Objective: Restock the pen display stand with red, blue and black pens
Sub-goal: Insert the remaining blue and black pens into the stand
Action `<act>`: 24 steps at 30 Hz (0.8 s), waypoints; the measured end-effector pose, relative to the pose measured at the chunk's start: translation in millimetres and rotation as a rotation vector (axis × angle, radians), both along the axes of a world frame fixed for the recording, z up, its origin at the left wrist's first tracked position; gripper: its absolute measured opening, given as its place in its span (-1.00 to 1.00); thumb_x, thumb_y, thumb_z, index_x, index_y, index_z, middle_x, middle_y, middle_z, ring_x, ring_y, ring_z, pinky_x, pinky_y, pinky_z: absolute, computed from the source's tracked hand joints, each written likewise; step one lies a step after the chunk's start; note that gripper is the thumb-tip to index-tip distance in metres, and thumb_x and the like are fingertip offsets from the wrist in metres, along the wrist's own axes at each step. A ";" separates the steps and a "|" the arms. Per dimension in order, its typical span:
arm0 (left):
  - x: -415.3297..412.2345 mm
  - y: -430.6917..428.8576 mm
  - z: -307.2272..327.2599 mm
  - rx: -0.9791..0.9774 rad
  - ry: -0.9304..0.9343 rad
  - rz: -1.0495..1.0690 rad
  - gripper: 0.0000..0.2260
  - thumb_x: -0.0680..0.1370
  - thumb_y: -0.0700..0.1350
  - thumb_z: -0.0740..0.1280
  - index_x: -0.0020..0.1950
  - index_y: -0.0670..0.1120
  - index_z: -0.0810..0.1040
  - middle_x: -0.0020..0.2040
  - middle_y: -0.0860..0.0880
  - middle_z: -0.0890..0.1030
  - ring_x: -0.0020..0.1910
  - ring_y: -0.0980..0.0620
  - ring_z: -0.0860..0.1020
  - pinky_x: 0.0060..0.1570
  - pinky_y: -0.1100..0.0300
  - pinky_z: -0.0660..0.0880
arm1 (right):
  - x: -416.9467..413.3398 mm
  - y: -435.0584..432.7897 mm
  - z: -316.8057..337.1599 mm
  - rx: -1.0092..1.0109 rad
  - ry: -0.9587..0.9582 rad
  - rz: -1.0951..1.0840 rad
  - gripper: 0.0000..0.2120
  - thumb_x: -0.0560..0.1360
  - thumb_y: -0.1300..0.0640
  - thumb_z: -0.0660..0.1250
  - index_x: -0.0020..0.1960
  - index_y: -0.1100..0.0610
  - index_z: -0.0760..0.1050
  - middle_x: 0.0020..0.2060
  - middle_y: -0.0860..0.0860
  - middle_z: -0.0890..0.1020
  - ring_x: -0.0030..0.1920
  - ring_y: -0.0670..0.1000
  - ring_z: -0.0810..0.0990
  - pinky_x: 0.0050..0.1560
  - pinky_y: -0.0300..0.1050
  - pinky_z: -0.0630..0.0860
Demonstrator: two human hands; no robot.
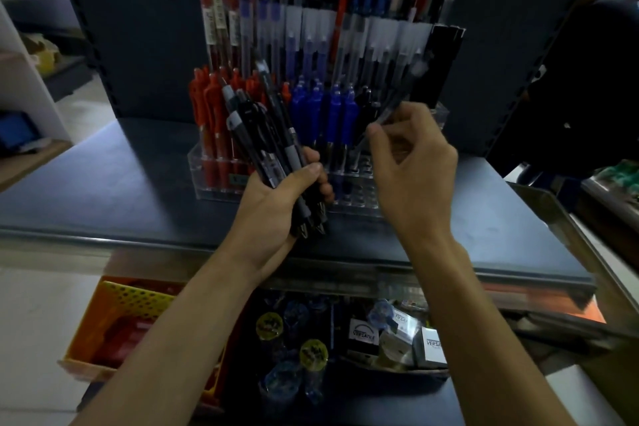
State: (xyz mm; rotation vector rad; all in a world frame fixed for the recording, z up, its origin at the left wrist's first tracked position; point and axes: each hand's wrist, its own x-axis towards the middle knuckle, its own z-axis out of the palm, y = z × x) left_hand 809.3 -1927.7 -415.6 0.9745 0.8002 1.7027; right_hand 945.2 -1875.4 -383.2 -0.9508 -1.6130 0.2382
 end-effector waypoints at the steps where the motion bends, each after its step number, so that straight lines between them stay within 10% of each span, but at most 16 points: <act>1: 0.0 -0.3 0.2 -0.002 0.010 0.000 -0.93 0.59 -0.27 0.25 0.03 -0.16 0.50 -0.26 -0.04 0.54 -0.25 0.03 0.55 -0.16 0.17 0.55 | 0.7 0.4 -0.9 -0.007 -0.029 -0.016 -0.91 0.56 0.08 0.35 -0.04 0.04 0.45 -0.25 -0.09 0.63 -0.23 -0.13 0.61 -0.21 -0.19 0.56; 10: -2.7 -6.2 -0.1 0.015 0.046 -0.020 -0.87 0.61 -0.29 0.20 0.05 -0.17 0.53 -0.22 -0.03 0.59 -0.20 0.03 0.59 -0.09 0.15 0.56 | 3.4 1.1 -4.3 -0.009 -0.155 -0.080 -0.93 0.52 0.02 0.37 -0.10 -0.01 0.51 -0.32 -0.18 0.57 -0.18 0.01 0.60 -0.15 0.06 0.57; 18: -0.6 -7.9 1.3 -0.001 0.069 0.019 -0.89 0.61 -0.30 0.22 0.03 -0.16 0.52 -0.22 0.01 0.65 -0.21 0.06 0.61 -0.08 0.16 0.59 | 2.5 -2.1 -11.8 -0.175 -0.399 -0.196 -0.86 0.49 -0.10 0.36 -0.15 -0.05 0.50 -0.14 -0.13 0.50 0.10 0.02 0.41 0.03 -0.11 0.12; 24: 0.6 -6.7 1.4 -0.024 0.085 0.039 -0.88 0.60 -0.30 0.24 0.04 -0.15 0.54 -0.21 0.00 0.67 -0.20 0.06 0.62 -0.05 0.14 0.59 | -2.8 -4.7 -15.8 -0.102 -0.237 -0.172 -0.83 0.52 -0.12 0.34 -0.08 -0.03 0.53 -0.30 -0.14 0.54 -0.05 -0.05 0.43 -0.05 -0.15 0.11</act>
